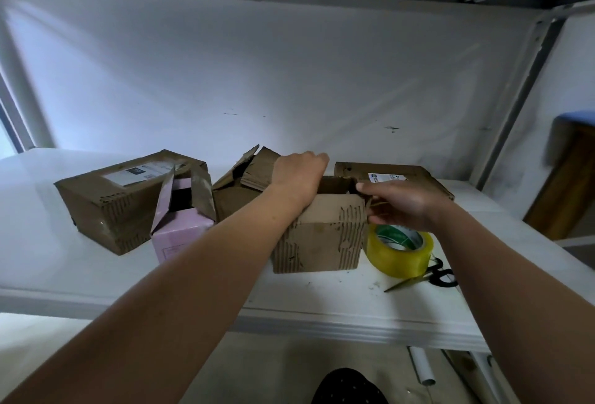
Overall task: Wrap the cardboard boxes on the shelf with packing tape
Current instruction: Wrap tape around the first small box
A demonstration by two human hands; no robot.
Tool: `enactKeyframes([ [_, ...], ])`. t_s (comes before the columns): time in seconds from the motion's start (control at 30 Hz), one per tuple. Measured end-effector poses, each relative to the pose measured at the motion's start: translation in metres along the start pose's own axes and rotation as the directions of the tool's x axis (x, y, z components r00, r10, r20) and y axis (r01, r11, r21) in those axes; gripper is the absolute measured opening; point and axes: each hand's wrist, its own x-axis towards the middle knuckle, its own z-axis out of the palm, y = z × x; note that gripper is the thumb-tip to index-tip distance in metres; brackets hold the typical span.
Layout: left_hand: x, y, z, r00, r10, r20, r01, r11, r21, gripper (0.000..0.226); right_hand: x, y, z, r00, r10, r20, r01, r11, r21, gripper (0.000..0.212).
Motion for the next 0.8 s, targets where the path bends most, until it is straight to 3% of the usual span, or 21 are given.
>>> enactKeyframes([
  [0.1,0.000,-0.004,-0.001,0.985,-0.093,0.148,0.126,0.964,-0.233,0.020,0.001,-0.001,-0.001,0.999,-0.027,-0.021,0.026,0.997,-0.069,0.038],
  [0.13,0.001,-0.008,-0.004,0.960,-0.090,0.267,0.178,0.928,-0.327,0.035,0.002,-0.001,-0.001,0.999,-0.032,-0.030,0.029,0.995,-0.099,0.040],
  [0.2,0.001,-0.016,-0.013,0.833,0.018,0.553,0.284,0.844,-0.456,0.074,0.005,-0.004,0.001,0.998,-0.042,-0.045,0.036,0.991,-0.132,0.041],
  [0.27,0.001,-0.020,-0.016,0.731,0.089,0.677,0.289,0.857,-0.426,0.096,0.010,-0.008,0.007,0.999,-0.041,-0.033,0.036,0.989,-0.145,0.038],
  [0.4,-0.005,-0.013,-0.001,0.692,0.099,0.715,0.108,0.965,-0.239,0.114,0.016,-0.021,0.020,0.999,0.037,-0.001,-0.036,0.965,-0.261,0.038],
  [0.53,-0.009,-0.007,0.003,0.718,0.142,0.682,0.112,0.943,-0.314,0.116,0.008,-0.039,0.024,0.989,0.082,0.119,-0.009,0.858,-0.513,0.062],
  [0.6,-0.006,-0.010,-0.005,0.727,0.146,0.671,0.129,0.931,-0.342,0.119,0.003,-0.043,0.027,0.985,0.075,0.159,0.037,0.797,-0.602,0.063],
  [0.7,0.002,-0.019,-0.014,0.664,0.054,0.746,0.213,0.942,-0.258,0.108,-0.002,-0.045,0.023,0.982,0.085,0.172,0.041,0.782,-0.622,0.058],
  [0.73,0.002,-0.021,-0.015,0.682,0.002,0.732,0.208,0.958,-0.196,0.101,-0.003,-0.043,0.020,0.983,0.086,0.165,0.029,0.803,-0.596,0.055],
  [0.8,0.000,-0.023,-0.012,0.787,-0.050,0.615,0.171,0.975,-0.140,0.093,-0.001,-0.038,0.017,0.996,-0.017,0.083,0.058,0.845,-0.531,0.044],
])
